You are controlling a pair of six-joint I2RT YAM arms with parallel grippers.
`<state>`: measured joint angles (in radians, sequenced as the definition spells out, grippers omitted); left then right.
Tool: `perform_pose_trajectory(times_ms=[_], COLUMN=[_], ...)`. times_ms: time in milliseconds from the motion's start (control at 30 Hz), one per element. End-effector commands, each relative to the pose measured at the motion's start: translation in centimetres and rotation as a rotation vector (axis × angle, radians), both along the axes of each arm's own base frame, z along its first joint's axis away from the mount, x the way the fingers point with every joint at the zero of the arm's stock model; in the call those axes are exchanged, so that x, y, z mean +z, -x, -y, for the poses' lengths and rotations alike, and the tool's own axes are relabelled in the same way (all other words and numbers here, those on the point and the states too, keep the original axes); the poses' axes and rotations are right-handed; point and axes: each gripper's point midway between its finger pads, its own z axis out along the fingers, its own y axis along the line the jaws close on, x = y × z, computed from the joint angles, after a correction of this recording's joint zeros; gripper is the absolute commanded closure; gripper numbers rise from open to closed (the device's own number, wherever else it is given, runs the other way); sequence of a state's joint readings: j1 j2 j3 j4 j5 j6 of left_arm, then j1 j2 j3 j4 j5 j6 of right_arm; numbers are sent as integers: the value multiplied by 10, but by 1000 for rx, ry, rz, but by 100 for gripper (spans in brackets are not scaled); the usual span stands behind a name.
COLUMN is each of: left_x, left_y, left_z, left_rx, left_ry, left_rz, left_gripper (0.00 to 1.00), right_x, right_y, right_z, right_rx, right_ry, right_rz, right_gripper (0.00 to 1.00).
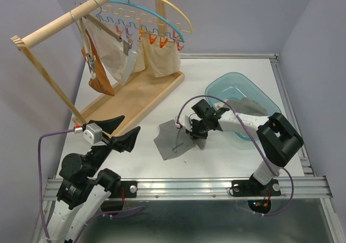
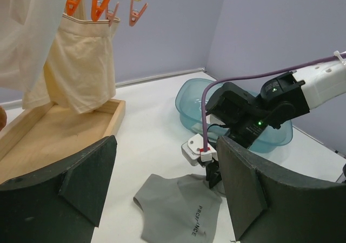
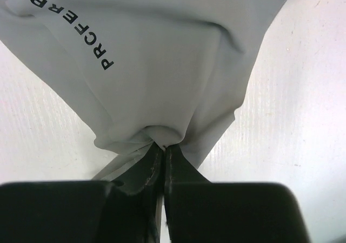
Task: Remove the underwear clipped to the hanger
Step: Pick up the underwear from the center of the board.
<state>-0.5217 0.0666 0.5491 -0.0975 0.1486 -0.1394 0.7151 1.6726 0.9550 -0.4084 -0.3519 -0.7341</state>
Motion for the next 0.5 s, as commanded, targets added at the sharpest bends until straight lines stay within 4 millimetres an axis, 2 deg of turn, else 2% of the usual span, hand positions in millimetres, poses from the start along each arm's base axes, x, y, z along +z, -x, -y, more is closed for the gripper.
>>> perform_pose_trajectory(times_ms=[0,133,233,267,367,400,467], left_x=[8,7,7,7,6,6,5], left_y=[2,1,1,0,0,0,-1], left_z=[-2,-2,-3,-3,-2,-1,-2], left_rx=[6,8,9,12,8,7,11], left_ry=[21,21,22,20,17,18,16], left_rz=[36,34,33,31,28,27,25], left_gripper=[14,14,14,14,14,14,14], right_x=[22,36,61,76,105,125,144], right_y=[-8,-4,-10,-15,-27,-28,-32], right_z=[-6,1,5,10,22,24,33], right_rx=[6,33,11,-9,-66,-74,-116], right_ry=[-32,-27,-57,-84,-140,-184,-227], right_rz=[73,94,143,170,217,251,278], right_gripper=[99,100,99,99,99,99,99])
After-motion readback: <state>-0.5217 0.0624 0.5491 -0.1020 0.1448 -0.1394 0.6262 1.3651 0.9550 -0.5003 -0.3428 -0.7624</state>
